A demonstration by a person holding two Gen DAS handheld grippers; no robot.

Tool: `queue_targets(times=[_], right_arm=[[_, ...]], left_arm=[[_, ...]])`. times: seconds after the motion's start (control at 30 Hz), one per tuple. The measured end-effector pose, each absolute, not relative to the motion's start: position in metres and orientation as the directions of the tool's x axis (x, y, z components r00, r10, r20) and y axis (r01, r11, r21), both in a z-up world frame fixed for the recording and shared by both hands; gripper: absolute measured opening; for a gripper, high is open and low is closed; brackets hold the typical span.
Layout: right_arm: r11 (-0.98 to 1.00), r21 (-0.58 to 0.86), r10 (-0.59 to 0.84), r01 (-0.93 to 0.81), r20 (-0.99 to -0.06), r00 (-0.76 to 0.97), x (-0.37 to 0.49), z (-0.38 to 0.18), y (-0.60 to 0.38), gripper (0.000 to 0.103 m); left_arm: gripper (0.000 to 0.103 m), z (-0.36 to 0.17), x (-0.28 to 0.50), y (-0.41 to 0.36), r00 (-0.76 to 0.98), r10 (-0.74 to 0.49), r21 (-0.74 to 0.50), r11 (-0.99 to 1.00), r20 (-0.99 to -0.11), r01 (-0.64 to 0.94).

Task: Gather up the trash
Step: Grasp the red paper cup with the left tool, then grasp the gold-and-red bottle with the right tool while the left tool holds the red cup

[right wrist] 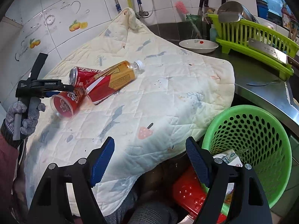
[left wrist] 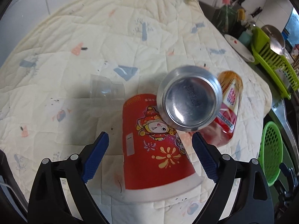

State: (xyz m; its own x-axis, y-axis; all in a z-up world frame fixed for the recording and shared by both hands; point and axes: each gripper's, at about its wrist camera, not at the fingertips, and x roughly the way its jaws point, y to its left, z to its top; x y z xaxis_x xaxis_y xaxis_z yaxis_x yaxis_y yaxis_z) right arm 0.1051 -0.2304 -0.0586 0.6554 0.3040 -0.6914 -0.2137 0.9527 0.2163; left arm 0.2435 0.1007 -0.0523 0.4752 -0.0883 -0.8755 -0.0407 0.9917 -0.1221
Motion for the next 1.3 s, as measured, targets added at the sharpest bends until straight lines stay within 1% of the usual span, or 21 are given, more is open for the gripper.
queue_targets(times=[0.2,0.33,0.37,0.4,0.43,0.8,1.0,1.2,1.3], right_arm=[[0.951,0.216,0.308,-0.22,-0.698,0.647,0.109,-0.062,-0.227,0.076],[0.951,0.213,0.309,-0.225,-0.701,0.642,0.11,-0.062,-0.224,0.076],[0.95,0.213,0.31,-0.227,-0.702,0.641,0.111,-0.063,-0.223,0.076],[0.95,0.214,0.311,-0.228,-0.702,0.64,0.111,-0.063,-0.223,0.076],[0.95,0.215,0.313,-0.229,-0.703,0.639,0.111,-0.063,-0.222,0.076],[0.947,0.214,0.32,-0.241,-0.711,0.626,0.12,-0.059,-0.211,0.076],[0.935,0.237,0.352,-0.264,-0.715,0.604,0.139,-0.05,-0.194,0.076],[0.908,0.336,0.42,-0.252,-0.717,0.557,0.174,-0.045,-0.17,0.076],[0.882,0.415,0.467,-0.224,-0.704,0.535,0.197,-0.045,-0.159,0.075]], left_arm=[[0.089,-0.066,0.253,0.103,0.432,-0.081,-0.105,0.994,-0.898,-0.033],[0.087,-0.069,0.253,0.106,0.435,-0.1,-0.127,0.991,-0.895,-0.033],[0.084,-0.069,0.254,0.105,0.437,-0.108,-0.134,0.991,-0.893,-0.029],[0.077,-0.07,0.254,0.105,0.436,-0.117,-0.142,0.99,-0.892,-0.024],[0.074,-0.07,0.253,0.105,0.434,-0.128,-0.15,0.989,-0.892,-0.017],[0.07,-0.064,0.227,0.119,0.461,-0.137,-0.179,0.983,-0.877,-0.05],[0.069,-0.055,0.203,0.132,0.487,-0.133,-0.187,0.98,-0.863,-0.064],[0.069,-0.045,0.179,0.147,0.517,-0.14,-0.203,0.977,-0.844,-0.067],[0.069,-0.042,0.17,0.153,0.533,-0.142,-0.211,0.975,-0.834,-0.07]])
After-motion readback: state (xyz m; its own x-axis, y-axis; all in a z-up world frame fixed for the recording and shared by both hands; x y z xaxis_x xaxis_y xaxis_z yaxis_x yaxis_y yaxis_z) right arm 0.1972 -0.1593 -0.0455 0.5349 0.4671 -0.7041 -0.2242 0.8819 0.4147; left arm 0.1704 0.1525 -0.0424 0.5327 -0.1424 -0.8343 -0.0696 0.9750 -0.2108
